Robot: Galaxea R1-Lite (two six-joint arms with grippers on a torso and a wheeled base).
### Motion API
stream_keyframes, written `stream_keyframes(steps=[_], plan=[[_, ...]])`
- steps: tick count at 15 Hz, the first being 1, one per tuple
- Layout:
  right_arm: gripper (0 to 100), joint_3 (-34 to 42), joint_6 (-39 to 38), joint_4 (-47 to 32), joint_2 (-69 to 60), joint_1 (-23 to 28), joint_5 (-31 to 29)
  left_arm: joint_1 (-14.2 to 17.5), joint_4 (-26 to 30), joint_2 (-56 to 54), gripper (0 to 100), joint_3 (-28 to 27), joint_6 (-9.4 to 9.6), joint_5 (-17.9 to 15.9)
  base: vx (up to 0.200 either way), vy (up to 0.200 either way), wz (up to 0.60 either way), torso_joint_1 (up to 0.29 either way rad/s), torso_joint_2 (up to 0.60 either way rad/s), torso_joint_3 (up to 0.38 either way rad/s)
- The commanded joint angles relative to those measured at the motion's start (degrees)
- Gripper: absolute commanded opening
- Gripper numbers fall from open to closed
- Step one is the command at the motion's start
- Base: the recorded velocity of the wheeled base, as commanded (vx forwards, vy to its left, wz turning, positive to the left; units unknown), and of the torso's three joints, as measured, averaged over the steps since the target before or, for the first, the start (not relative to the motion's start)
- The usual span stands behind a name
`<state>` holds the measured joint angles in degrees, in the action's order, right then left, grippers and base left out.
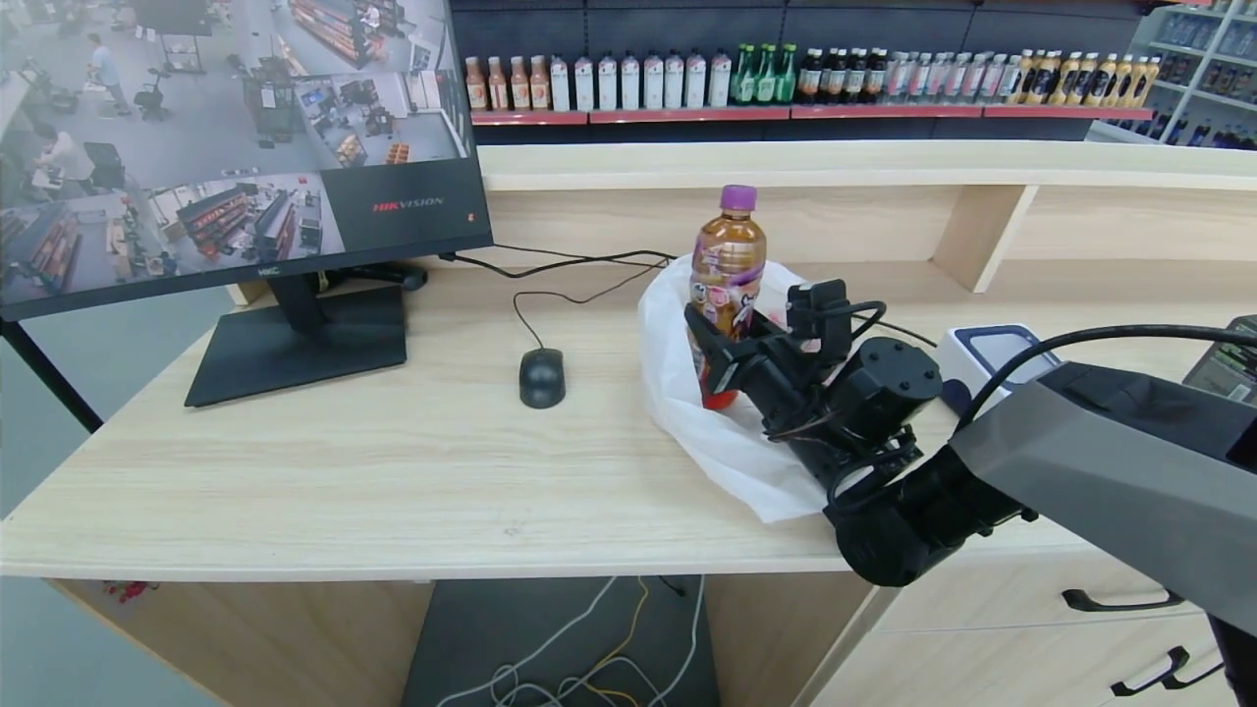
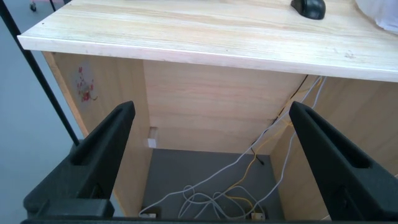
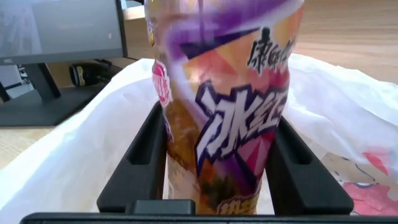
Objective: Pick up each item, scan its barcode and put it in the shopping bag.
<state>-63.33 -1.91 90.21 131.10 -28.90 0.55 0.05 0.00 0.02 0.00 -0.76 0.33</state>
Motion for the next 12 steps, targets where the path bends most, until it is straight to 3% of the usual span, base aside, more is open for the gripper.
stream_keyframes(steps=[1,12], plan=[[0,-0.8,0.1,-0.2,2.0,0.0,0.0,0.0,0.0,0.0,100,0.0,-0.04,0.0,0.000,0.000,0.00,0.000,0.00,0.000],[0,-1.6,0.2,-0.2,4.4,0.5,-0.1,0.0,0.0,0.0,100,0.0,-0.04,0.0,0.000,0.000,0.00,0.000,0.00,0.000]])
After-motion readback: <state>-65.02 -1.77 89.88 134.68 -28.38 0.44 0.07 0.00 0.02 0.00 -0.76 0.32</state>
